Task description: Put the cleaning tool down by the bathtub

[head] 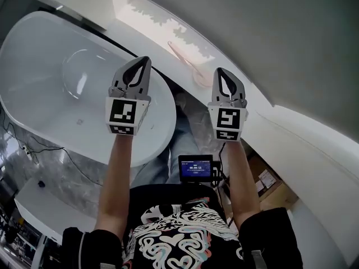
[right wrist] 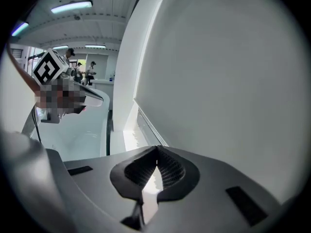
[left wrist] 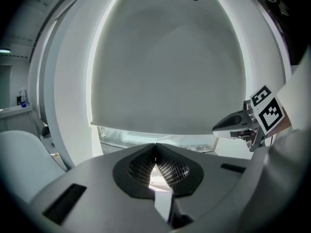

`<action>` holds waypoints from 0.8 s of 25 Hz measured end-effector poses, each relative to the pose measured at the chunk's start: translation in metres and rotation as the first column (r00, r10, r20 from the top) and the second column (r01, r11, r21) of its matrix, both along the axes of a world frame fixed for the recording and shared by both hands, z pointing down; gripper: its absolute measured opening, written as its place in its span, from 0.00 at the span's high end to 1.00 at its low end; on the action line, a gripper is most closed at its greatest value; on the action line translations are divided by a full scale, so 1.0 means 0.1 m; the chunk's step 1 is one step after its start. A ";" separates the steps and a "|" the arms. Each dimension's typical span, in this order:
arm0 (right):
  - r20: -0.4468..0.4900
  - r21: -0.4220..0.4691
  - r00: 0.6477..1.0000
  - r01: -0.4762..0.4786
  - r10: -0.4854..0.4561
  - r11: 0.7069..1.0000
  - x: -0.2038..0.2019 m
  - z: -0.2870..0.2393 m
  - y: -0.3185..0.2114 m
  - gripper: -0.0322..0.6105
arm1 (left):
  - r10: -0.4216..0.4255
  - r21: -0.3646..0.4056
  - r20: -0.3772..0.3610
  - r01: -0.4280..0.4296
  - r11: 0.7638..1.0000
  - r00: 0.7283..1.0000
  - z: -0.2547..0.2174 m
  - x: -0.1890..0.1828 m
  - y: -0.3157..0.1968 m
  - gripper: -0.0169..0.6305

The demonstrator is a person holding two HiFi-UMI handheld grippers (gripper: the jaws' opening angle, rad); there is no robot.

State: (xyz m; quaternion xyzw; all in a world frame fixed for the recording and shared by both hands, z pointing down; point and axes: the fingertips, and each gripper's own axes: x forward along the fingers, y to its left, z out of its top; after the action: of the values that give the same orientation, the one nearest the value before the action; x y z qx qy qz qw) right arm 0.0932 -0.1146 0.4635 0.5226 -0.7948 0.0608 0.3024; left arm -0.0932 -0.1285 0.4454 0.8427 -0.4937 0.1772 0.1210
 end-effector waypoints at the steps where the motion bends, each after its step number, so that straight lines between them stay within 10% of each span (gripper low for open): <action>1: 0.005 0.009 1.000 -0.006 0.006 1.000 0.02 -0.07 0.03 0.91 | -0.005 0.011 -0.002 0.005 1.000 1.000 -0.07 -0.01 0.02 0.95; 20: 0.190 0.142 0.974 -0.150 0.121 0.978 0.12 -1.58 0.72 0.91 | -0.015 0.165 -0.068 0.026 0.986 0.998 -1.59 -0.09 0.60 0.95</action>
State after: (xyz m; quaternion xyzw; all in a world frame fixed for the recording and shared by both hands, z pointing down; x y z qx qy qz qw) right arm 0.1057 -0.0429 0.3059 0.5901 -0.7836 0.0661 0.1827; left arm -0.1017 -0.0683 0.2864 0.8501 -0.5112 0.1060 0.0687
